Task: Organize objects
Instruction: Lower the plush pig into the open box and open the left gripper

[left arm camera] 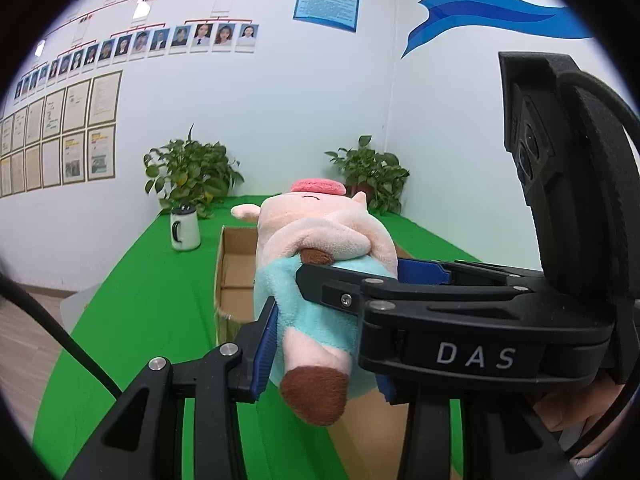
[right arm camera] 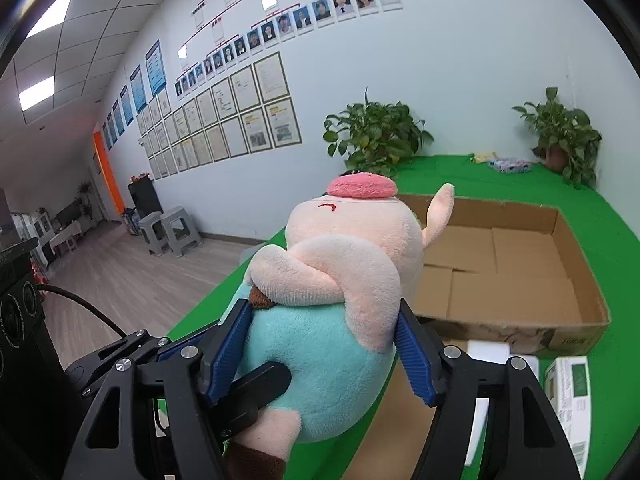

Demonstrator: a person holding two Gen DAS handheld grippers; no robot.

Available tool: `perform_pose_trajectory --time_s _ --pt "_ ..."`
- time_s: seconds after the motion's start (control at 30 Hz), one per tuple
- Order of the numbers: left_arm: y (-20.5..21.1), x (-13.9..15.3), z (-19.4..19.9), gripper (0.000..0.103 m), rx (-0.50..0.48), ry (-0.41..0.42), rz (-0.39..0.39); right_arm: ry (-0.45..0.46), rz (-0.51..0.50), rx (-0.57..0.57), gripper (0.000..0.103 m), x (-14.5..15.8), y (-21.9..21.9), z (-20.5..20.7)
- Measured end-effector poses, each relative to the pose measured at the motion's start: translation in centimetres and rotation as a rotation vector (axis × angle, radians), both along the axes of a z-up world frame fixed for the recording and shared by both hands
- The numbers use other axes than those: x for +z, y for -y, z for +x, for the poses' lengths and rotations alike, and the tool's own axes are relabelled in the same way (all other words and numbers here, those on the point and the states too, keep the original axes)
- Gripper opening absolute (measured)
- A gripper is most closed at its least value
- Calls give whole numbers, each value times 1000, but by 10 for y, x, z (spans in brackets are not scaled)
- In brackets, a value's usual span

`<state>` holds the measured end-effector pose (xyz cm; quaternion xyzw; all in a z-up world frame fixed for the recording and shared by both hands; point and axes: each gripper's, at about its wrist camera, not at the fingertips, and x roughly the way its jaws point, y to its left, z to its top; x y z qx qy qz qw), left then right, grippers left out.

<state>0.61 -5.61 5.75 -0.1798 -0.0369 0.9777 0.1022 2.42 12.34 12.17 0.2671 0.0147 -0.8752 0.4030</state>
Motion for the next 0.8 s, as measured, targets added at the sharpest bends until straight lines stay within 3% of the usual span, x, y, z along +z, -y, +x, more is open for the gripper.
perform_pose_trajectory --time_s 0.3,0.63,0.8 --pt "2 9 -36 40 -18 -22 5 -32 -15 -25 66 39 6 -49" --pt "28 17 -95 40 -5 -2 31 -12 5 -14 65 52 67 -146" --pt "36 11 -128 40 -8 48 33 34 12 -6 65 43 97 -193"
